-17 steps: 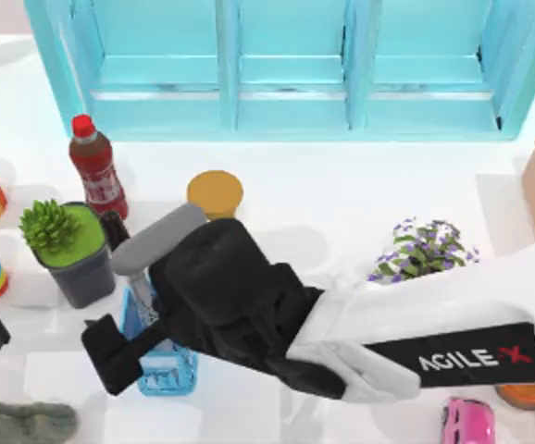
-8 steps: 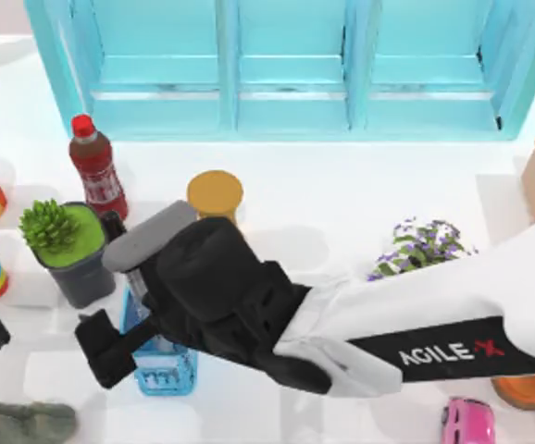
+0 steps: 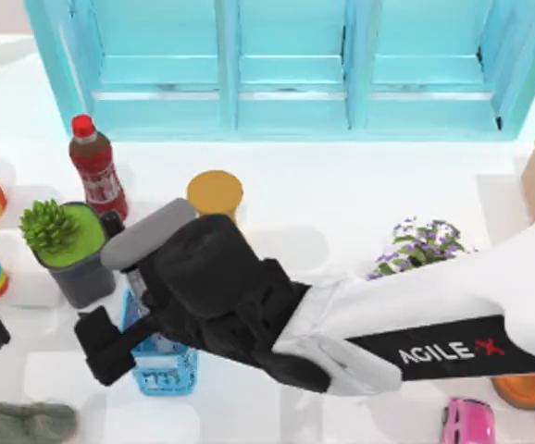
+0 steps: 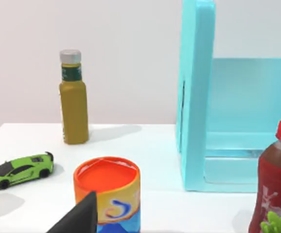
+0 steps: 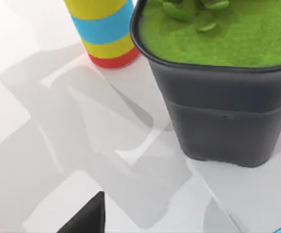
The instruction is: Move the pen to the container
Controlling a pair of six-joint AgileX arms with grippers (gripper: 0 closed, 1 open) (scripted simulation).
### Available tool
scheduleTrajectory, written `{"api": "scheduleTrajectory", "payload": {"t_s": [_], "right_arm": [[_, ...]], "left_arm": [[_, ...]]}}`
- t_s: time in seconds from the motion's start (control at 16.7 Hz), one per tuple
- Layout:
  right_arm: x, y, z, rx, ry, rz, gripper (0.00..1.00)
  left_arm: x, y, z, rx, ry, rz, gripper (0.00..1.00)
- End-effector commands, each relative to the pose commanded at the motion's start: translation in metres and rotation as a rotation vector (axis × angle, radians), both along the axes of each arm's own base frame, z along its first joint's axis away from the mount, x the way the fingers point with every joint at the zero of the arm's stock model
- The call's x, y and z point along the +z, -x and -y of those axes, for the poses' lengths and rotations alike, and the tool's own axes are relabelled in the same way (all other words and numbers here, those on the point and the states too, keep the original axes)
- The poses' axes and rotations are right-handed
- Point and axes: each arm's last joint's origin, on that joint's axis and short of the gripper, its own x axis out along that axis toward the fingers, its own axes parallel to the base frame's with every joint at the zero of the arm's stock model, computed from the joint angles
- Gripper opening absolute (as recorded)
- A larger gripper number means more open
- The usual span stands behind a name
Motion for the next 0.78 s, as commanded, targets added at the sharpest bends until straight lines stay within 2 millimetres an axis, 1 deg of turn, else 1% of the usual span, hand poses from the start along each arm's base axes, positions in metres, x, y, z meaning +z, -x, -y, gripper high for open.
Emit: {"api": "scheduleTrajectory", "payload": {"t_s": [0.12, 0.18, 0.6, 0.66, 0.78], "right_arm": [[0.0000, 0.0000, 0.0000, 0.000, 0.000, 0.000, 0.02], [0.0000, 0.0000, 0.0000, 0.000, 0.000, 0.000, 0.00], [0.0000, 0.0000, 0.0000, 0.000, 0.000, 0.000, 0.00], [0.0026, 0.0008, -0.0014, 0.003, -0.009, 0.001, 0.00], [0.0034, -0.0010, 0.0038, 0.006, 0.002, -0.009, 0.00]], "left_arm": [[0.0000, 0.0000, 0.0000, 0.000, 0.000, 0.000, 1.00], [0.0000, 0.0000, 0.0000, 0.000, 0.000, 0.000, 1.00], [0.0000, 0.0000, 0.0000, 0.000, 0.000, 0.000, 1.00], [0.0000, 0.0000, 0.0000, 0.000, 0.000, 0.000, 1.00], [0.0000, 0.0000, 0.0000, 0.000, 0.000, 0.000, 1.00]]}}
